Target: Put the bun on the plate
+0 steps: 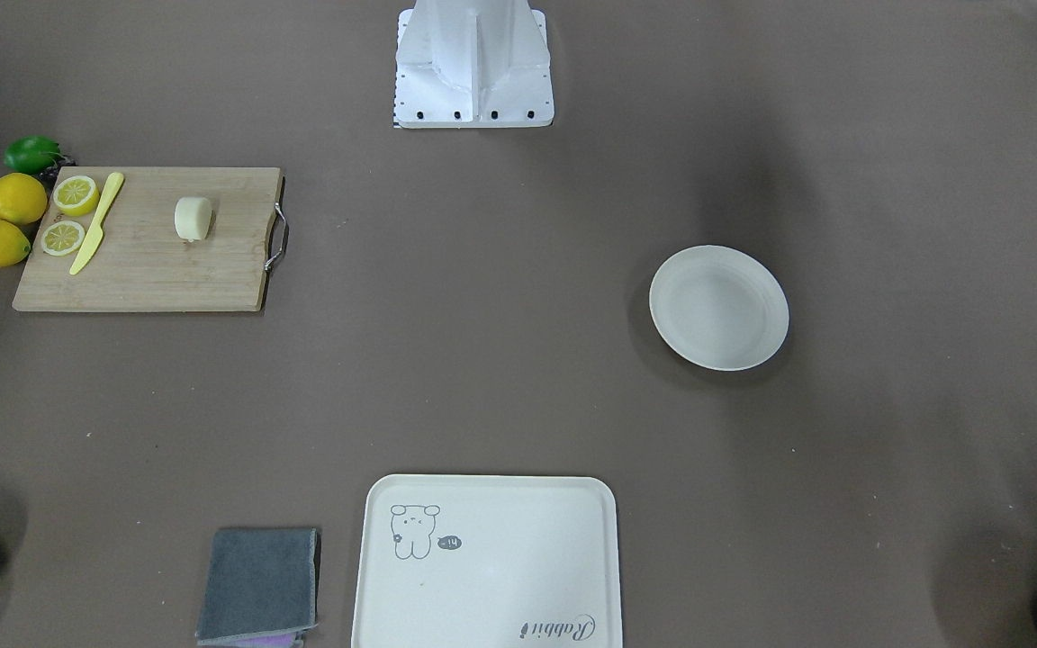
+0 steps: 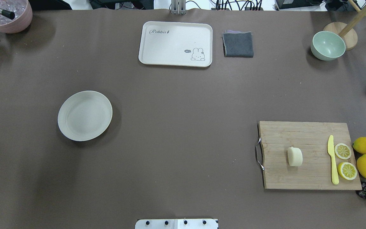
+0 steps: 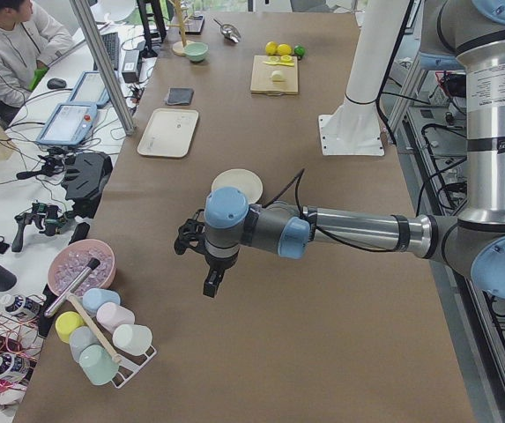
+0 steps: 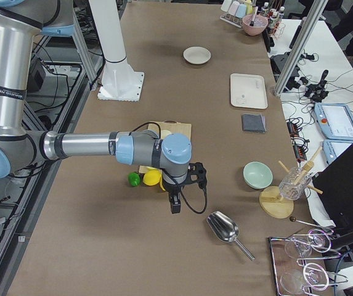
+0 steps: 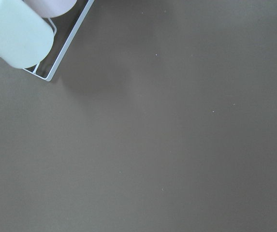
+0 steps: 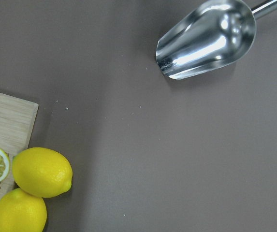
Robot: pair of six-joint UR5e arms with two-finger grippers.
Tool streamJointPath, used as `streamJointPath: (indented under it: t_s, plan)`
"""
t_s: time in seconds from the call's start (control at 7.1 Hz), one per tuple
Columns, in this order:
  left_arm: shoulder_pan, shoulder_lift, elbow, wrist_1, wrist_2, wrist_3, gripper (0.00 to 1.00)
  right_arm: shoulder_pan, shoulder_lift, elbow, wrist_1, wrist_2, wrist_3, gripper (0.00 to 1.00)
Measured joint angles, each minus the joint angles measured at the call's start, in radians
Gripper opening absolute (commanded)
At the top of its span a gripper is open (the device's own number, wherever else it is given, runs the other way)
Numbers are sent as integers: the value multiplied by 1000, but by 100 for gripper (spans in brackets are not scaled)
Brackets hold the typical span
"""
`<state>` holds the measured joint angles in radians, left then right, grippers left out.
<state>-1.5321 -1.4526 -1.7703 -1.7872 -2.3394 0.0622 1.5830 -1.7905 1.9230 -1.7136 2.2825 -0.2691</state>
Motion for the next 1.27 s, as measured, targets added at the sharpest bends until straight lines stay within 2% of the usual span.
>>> streamJointPath:
  t_s: [0.28, 0.7, 0.99, 1.27]
  plan:
    - [-3, -13, 1, -69, 2, -2, 98, 1, 15, 24, 18, 2, -1, 100]
    - [-7, -82, 1, -78, -1, -5, 98, 24, 76, 26, 113, 0, 63, 100]
    - [-6, -107, -1, -81, -6, -3, 98, 30, 85, 22, 126, 0, 110, 100]
    - [-1, -123, 3, -103, -6, -3, 98, 31, 78, 1, 204, 63, 121, 100]
